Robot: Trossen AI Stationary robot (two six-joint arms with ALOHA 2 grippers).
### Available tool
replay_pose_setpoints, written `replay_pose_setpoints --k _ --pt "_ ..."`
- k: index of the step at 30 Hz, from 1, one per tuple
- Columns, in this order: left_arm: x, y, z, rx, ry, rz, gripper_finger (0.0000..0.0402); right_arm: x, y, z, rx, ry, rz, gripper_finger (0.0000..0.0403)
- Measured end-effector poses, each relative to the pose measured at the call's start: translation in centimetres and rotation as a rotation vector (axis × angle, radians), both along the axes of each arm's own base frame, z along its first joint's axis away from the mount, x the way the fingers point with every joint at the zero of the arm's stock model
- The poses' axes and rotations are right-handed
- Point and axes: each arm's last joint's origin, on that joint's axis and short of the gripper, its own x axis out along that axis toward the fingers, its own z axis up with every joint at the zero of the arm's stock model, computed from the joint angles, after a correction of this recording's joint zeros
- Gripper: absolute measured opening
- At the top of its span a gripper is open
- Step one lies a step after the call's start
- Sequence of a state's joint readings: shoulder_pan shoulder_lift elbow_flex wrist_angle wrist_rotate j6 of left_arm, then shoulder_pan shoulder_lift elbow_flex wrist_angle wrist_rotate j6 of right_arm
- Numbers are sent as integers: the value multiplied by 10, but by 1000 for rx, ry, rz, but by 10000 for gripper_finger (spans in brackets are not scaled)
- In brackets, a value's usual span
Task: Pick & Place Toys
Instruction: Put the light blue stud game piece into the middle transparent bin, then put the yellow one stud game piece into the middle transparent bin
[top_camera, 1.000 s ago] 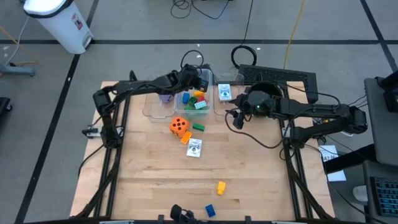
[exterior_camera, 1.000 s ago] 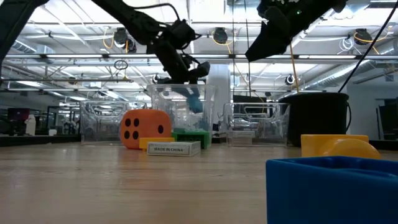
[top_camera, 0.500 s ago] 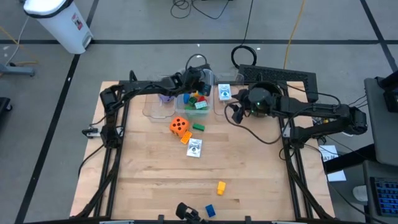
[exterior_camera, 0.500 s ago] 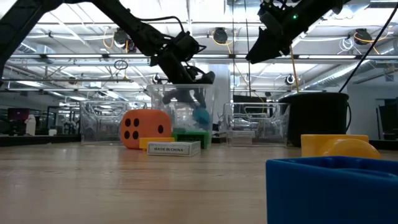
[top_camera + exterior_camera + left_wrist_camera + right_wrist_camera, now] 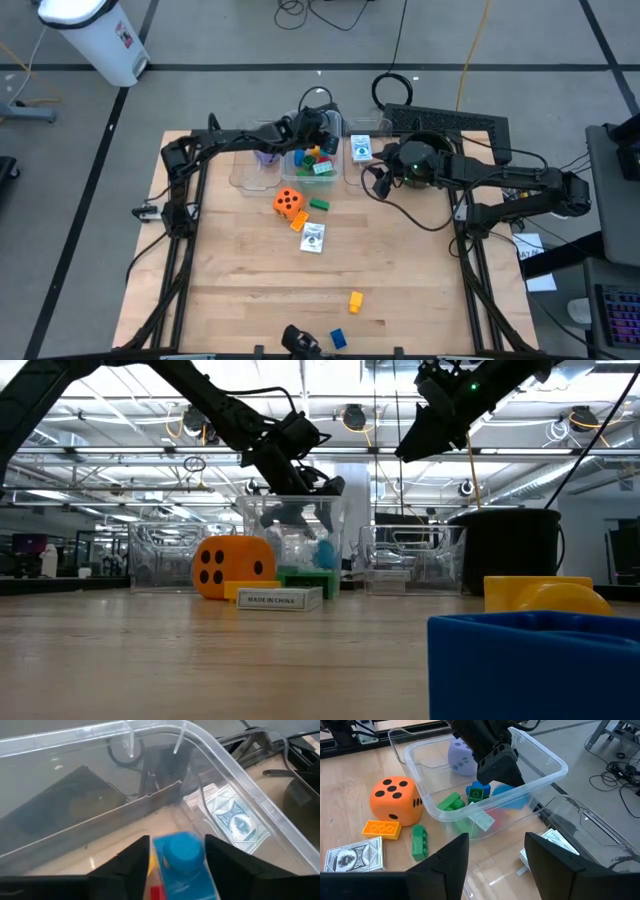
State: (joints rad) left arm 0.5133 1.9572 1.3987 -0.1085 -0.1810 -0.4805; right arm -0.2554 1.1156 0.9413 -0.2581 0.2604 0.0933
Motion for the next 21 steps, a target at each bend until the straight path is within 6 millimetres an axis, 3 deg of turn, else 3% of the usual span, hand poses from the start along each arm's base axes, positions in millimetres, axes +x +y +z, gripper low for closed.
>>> replay_pose_setpoints --k 6,12,16,21 --pt "0 0 2 -26 -32 31 241 0 0 0 0 0 0 180" --pt "-2 -3 23 -57 -154 22 241 0 0 0 0 0 1 175" --pt "-6 -7 54 -75 -329 44 232 0 0 0 1 0 2 175" --pt "-21 -15 114 51 -561 -70 220 0 1 0 5 -1 11 171"
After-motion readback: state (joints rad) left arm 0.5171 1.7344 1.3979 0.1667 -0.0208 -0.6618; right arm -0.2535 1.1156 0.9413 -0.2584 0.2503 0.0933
